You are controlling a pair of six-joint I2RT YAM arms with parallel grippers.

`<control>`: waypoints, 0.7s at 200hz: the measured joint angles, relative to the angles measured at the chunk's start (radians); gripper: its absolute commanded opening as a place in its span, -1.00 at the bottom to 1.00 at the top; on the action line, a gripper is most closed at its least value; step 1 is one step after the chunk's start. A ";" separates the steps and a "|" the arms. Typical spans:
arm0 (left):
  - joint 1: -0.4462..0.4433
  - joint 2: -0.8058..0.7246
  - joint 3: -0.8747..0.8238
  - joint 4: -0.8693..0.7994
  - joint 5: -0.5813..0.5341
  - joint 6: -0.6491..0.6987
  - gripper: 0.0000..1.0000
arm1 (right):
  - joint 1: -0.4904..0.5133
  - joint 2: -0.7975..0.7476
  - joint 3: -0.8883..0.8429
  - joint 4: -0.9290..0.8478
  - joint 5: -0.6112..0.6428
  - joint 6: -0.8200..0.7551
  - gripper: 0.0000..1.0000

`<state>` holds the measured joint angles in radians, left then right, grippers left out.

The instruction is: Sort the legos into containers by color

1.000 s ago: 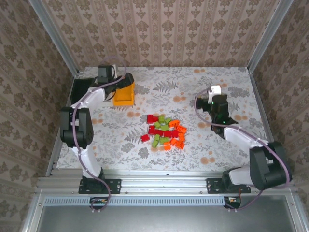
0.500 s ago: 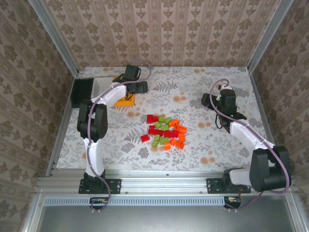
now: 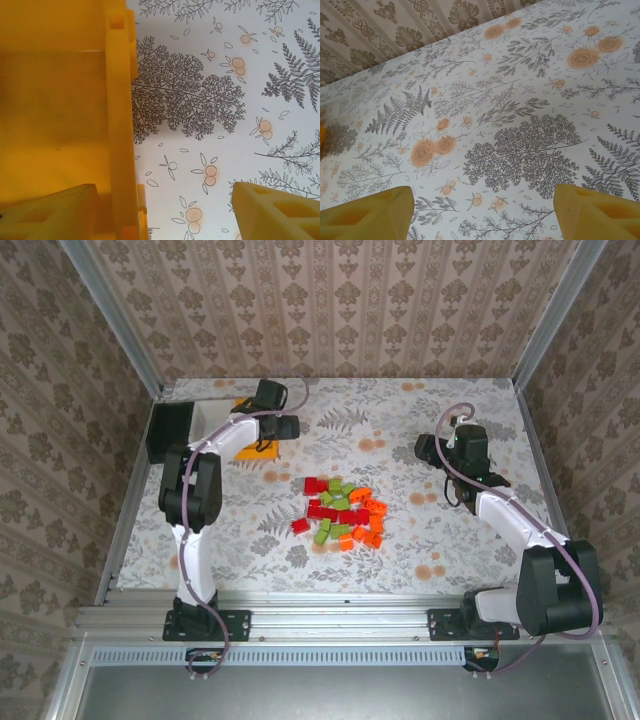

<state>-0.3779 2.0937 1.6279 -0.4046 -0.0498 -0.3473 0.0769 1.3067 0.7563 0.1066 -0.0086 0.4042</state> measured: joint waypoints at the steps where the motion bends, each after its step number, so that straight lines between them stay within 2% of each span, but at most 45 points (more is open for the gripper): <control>1: 0.000 0.000 0.000 0.001 0.002 0.000 0.43 | 0.000 0.000 0.000 0.000 0.000 0.000 0.49; 47: -0.029 0.011 -0.007 0.063 0.106 -0.031 0.35 | 0.000 0.000 0.000 -0.003 0.000 0.000 0.48; 85: -0.148 0.065 0.016 0.146 0.188 -0.100 0.34 | 0.000 0.001 0.000 -0.002 0.000 0.001 0.47; 99: -0.201 0.102 0.053 0.169 0.227 -0.126 0.41 | 0.000 0.006 0.000 -0.002 -0.002 0.005 0.47; 124: -0.287 0.173 0.166 0.174 0.286 -0.145 0.64 | 0.002 0.041 0.000 -0.002 -0.034 0.016 0.50; 140: -0.323 0.190 0.212 0.174 0.319 -0.151 0.70 | 0.016 0.067 0.002 -0.008 -0.059 0.014 0.51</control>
<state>-0.7010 2.2833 1.8400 -0.2302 0.2691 -0.4980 0.0925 1.3739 0.7582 0.0982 -0.0677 0.4179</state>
